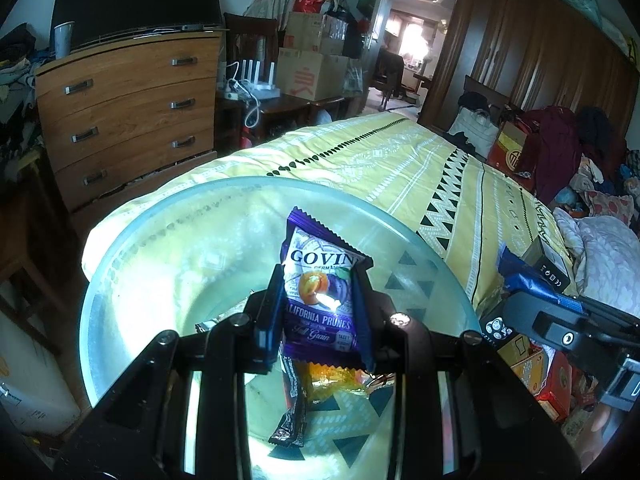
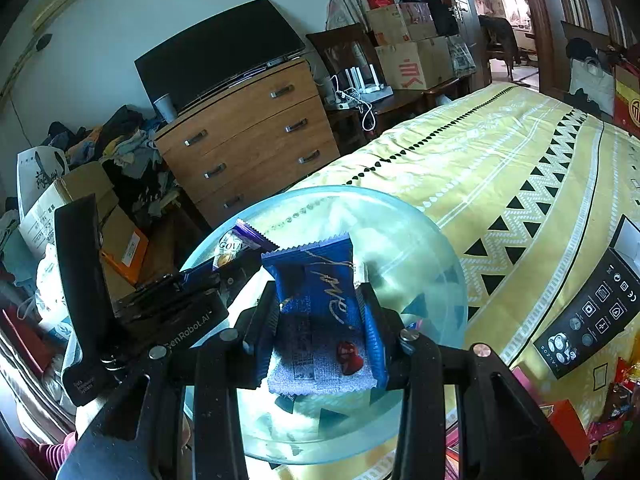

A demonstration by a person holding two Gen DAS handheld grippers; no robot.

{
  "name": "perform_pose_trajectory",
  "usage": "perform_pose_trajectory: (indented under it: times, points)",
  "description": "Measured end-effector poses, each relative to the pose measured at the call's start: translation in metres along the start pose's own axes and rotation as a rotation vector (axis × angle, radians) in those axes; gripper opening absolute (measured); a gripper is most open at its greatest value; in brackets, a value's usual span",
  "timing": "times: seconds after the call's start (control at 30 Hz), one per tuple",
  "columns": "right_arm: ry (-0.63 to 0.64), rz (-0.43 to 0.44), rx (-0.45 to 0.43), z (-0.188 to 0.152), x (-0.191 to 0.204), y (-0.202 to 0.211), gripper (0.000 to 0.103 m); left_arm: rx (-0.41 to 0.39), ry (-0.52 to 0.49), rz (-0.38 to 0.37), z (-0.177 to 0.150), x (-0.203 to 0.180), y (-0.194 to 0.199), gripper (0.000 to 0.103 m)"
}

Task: Organize snacks
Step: 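Carry both packets over the clear bowl and open both tools to release them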

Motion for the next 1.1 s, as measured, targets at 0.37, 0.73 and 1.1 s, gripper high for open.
perform_pose_trajectory:
  times: [0.37,0.73,1.1]
  points:
    - [-0.011,0.009,0.016,-0.006,0.0,-0.007,0.042,0.015,0.007,-0.002,-0.007,-0.001,-0.002,0.032]
    - [-0.017,0.014,0.039,-0.013,0.001,-0.016,0.042,0.039,0.011,0.0,-0.011,0.001,-0.007,0.032]
    - [-0.028,0.014,0.045,-0.014,-0.001,-0.021,0.043,0.053,0.017,-0.001,-0.009,0.003,-0.011,0.032]
Point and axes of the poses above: each gripper's, at about its wrist camera, not at the fingertips, and y roughly against the way its jaws point, x to its left, z to its top, the point moved 1 cm from there along -y, roughly the way its jaws point
